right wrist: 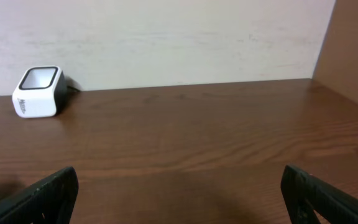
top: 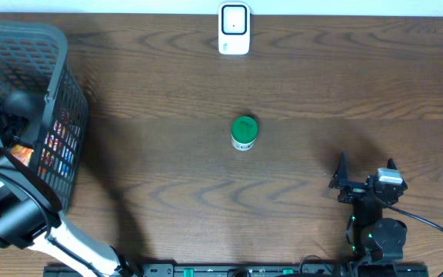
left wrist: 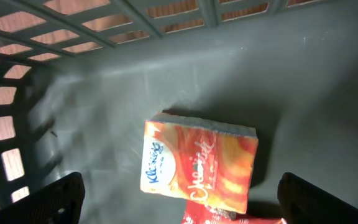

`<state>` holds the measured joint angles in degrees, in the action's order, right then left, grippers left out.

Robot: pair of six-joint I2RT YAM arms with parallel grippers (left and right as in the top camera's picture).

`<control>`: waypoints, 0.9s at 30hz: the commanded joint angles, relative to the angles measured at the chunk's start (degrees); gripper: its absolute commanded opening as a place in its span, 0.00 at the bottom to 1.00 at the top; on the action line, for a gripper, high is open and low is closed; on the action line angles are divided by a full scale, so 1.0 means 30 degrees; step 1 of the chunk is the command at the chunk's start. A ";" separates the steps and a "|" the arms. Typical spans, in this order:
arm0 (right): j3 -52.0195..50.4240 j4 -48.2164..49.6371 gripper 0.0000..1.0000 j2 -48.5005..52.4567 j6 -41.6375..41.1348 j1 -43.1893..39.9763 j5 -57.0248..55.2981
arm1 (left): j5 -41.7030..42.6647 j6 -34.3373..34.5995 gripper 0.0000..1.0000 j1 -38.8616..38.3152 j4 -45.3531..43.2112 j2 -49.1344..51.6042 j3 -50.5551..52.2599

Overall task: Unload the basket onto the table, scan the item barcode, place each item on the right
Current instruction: 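Reach the left gripper into the basket toward the orange box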

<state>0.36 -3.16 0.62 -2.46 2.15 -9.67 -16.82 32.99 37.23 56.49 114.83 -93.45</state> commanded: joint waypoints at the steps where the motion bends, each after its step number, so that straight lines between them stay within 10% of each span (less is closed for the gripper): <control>1: -0.0015 -0.0087 0.99 -0.0095 -0.0233 -0.0109 0.0036 | -0.0080 0.0087 0.98 0.0044 -0.0168 0.0546 0.0124; 27: -0.0015 -0.0087 0.99 -0.0095 -0.0233 -0.0109 0.0036 | 0.0597 0.0087 0.98 0.0029 -0.5173 0.0947 0.4561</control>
<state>0.36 -3.16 0.62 -2.46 2.15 -9.67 -15.38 33.19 37.23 40.88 115.83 -82.19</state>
